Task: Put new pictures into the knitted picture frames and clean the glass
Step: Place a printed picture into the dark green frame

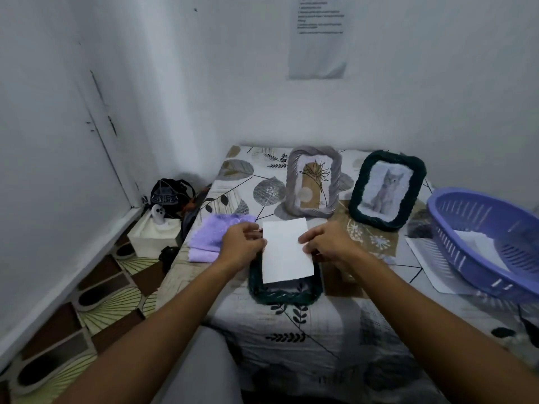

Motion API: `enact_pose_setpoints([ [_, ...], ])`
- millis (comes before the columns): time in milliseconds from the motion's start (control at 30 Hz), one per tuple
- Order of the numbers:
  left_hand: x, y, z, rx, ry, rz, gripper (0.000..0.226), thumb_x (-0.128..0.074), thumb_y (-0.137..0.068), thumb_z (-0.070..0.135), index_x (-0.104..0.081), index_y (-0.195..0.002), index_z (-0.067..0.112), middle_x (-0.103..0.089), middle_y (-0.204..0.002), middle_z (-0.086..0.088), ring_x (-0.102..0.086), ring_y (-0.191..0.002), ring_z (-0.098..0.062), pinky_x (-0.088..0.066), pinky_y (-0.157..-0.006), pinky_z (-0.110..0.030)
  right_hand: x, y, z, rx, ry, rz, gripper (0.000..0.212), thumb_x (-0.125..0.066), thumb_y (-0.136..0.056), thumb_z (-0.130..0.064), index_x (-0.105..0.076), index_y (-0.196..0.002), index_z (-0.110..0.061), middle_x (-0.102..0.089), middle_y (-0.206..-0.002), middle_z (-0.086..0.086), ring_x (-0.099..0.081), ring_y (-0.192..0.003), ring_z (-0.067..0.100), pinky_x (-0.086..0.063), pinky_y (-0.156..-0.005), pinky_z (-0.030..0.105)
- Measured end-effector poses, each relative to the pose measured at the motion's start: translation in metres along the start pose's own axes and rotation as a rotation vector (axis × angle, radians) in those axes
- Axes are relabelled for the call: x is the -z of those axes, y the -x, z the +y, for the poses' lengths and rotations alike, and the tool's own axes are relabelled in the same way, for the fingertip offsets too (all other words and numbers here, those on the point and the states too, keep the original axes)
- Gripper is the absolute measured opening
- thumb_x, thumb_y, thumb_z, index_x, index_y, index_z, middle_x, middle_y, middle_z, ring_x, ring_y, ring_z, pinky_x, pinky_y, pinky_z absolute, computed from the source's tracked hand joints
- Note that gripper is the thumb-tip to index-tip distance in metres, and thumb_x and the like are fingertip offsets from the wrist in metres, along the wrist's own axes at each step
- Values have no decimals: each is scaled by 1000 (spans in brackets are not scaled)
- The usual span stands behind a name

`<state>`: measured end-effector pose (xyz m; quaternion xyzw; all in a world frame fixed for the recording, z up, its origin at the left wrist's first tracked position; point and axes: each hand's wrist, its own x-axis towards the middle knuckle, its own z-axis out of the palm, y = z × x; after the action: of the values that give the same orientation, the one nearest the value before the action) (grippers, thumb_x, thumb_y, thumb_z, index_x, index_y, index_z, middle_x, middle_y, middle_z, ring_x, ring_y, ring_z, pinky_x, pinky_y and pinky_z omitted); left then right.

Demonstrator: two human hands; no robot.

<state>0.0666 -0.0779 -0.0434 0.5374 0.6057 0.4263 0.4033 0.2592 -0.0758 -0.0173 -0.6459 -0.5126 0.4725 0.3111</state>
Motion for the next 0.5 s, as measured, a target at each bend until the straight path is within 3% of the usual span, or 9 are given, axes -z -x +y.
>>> enact_pose_setpoints([
  [67, 3, -1, -4, -220, -297, 32, 27, -70, -79, 4, -69, -105, 9, -68, -93, -5, -59, -78, -12, -49, -69, -25, -3, -3, 2, -10, 25, 6, 21, -61, -79, 15, -71, -87, -1, -68, -97, 17, -63, -80, 23, -57, -61, 29],
  [167, 7, -5, -5, -366, -453, -109, 32, -73, -76, 16, -69, -108, 17, -70, -103, -5, -59, -80, -9, -49, -76, -27, -6, -5, 4, -18, 67, 11, 21, -61, -79, 15, -73, -89, 0, -68, -97, 17, -64, -83, 26, -60, -72, 37],
  [200, 8, -8, -5, -372, -527, -179, 39, -75, -76, 23, -67, -114, 20, -67, -114, -4, -60, -94, -13, -48, -90, -34, -7, -6, 4, -19, 75, 10, 21, -62, -79, 15, -73, -89, 0, -68, -98, 19, -64, -83, 27, -59, -73, 39],
  [267, 10, -13, -6, -368, -788, -328, 58, -75, -75, 41, -58, -128, 25, -52, -139, 2, -41, -131, -21, -17, -115, -55, -7, -6, 4, -14, 93, -1, 21, -62, -78, 16, -73, -88, 0, -68, -99, 20, -65, -89, 32, -59, -77, 43],
  [300, 11, -14, -7, -374, -921, -388, 65, -72, -76, 49, -52, -134, 27, -42, -148, 5, -26, -142, -20, 1, -114, -60, -8, -5, 4, -11, 108, -11, 22, -62, -78, 16, -72, -88, 0, -68, -99, 20, -65, -93, 33, -59, -77, 43],
  [367, 12, -15, -11, -393, -1080, -467, 73, -65, -78, 59, -43, -140, 28, -28, -155, 9, -5, -148, -18, 18, -107, -65, -8, -4, 5, -5, 163, -27, 21, -62, -78, 15, -72, -89, 0, -68, -99, 18, -64, -94, 32, -59, -76, 41],
  [500, 13, -12, -18, -378, -1129, -509, 74, -58, -81, 63, -39, -144, 29, -25, -157, 11, 1, -148, -14, 22, -104, -66, -7, -5, 5, 64, 342, -37, 21, -65, -79, 8, -72, -96, -2, -69, -96, 14, -62, -82, 23, -55, -65, 32],
])
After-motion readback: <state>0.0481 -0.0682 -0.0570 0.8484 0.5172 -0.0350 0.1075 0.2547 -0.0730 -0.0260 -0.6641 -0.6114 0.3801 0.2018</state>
